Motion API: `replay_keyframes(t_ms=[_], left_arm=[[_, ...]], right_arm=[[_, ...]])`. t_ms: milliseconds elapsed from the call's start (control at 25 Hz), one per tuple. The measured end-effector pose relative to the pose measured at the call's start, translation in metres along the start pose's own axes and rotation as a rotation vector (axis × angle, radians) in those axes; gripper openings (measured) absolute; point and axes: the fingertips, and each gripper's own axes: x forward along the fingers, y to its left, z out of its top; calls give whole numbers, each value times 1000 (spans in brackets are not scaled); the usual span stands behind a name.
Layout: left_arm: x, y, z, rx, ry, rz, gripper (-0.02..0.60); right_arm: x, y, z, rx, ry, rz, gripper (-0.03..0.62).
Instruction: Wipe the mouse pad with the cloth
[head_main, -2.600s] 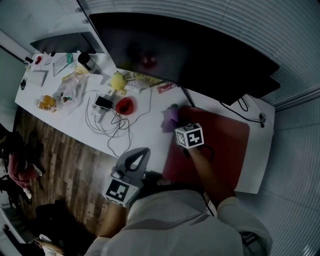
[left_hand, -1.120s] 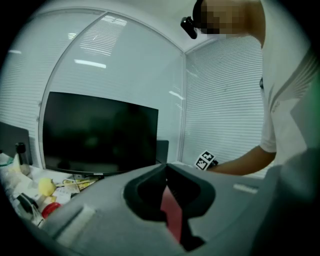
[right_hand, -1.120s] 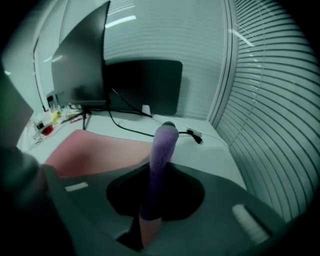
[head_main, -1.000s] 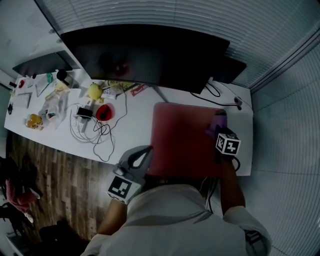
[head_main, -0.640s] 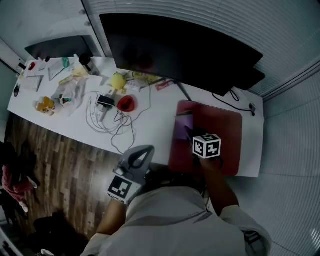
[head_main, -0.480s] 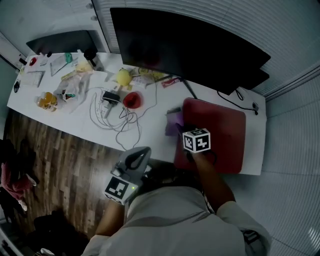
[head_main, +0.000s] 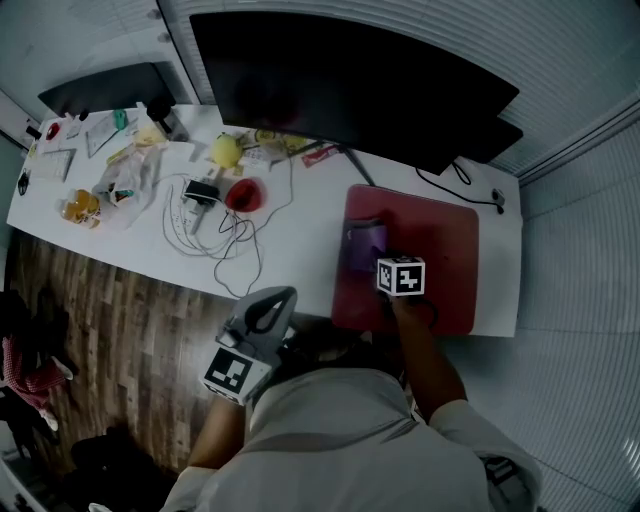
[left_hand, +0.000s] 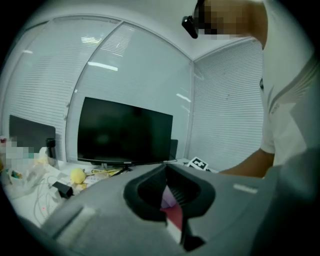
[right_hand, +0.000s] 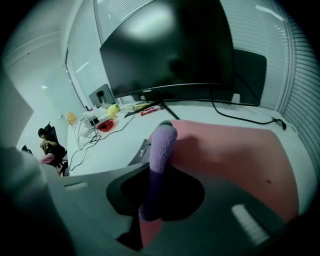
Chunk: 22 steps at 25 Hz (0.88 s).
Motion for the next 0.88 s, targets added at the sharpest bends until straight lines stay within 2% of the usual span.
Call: replay_keyframes(t_ms=[280, 600, 760, 880], left_arm=[[87, -91, 15, 31, 9, -89, 3], [167, -178, 14, 29, 19, -149, 3], [191, -206, 11, 35, 33, -175, 3], [193, -221, 7, 31, 53, -192, 3]], right_arm=[[-49, -129, -30, 98, 5, -84, 44], [-113, -274, -66, 168, -6, -190, 44], [-144, -337, -84, 225, -24, -276, 44], [-172, -365, -95, 203, -30, -362, 44]])
